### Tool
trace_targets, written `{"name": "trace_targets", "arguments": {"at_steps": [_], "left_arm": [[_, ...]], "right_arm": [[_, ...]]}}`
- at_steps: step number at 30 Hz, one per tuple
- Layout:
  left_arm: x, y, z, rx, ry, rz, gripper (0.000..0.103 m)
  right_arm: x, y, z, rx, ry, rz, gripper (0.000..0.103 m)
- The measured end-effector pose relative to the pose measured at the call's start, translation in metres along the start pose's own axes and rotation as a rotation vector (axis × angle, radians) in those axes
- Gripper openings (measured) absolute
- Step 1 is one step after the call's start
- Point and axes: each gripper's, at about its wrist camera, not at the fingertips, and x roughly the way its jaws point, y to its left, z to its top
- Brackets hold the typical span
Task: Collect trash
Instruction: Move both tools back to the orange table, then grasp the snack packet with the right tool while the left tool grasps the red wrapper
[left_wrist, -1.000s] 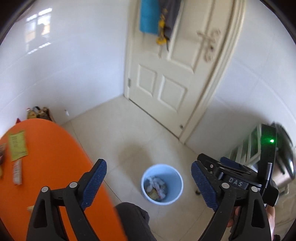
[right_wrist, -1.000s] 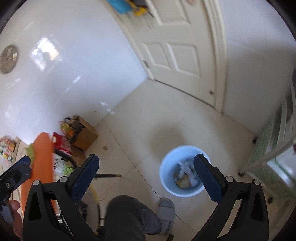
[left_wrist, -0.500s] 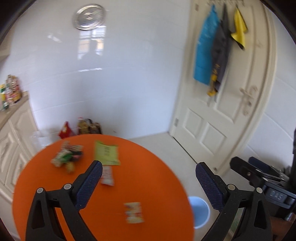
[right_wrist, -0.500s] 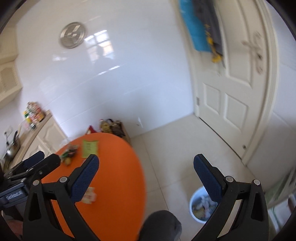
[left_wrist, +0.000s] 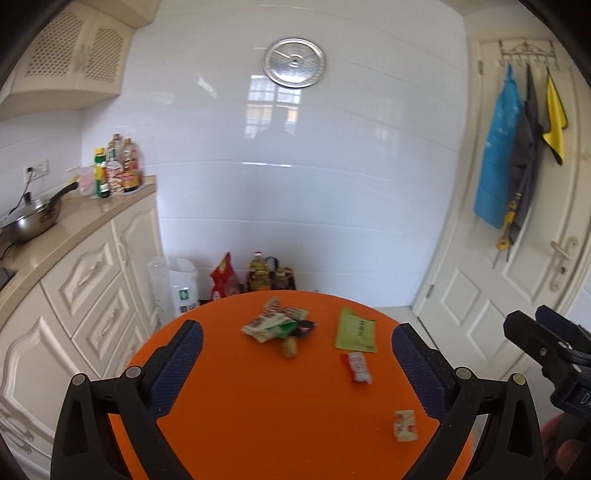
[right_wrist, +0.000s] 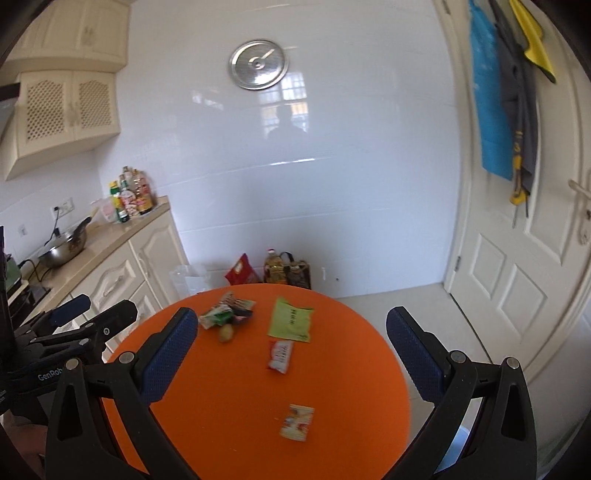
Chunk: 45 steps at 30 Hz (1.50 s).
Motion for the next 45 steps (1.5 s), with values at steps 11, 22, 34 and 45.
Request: {"name": "trace_targets", "arguments": {"at_steps": [11,22,34,45], "left_arm": [[0.002,0.022,-0.016,-0.061,0.061,0.075,0.101],[0.065,0.009,-0.009,-0.06,0.177,0.042,0.101],[0.137,0.015,-0.006,-0.035,0.275,0.042,0.101],[0.226,-0.036,0.018,0.068,0.338,-0.028,0.101]], "right_arm": [[0.057,0.005,-0.039,-0.013,0.192,-0.04,0.103],[0.12,-0.016,-0.121,0.011,0.464,-0.082,0.084],[0.148,-0.018,-0.147,-0.006,0.54,-0.035,0.029],[0.158,-0.049,-0.127,0.036,0.485,-0.005,0.029]]}}
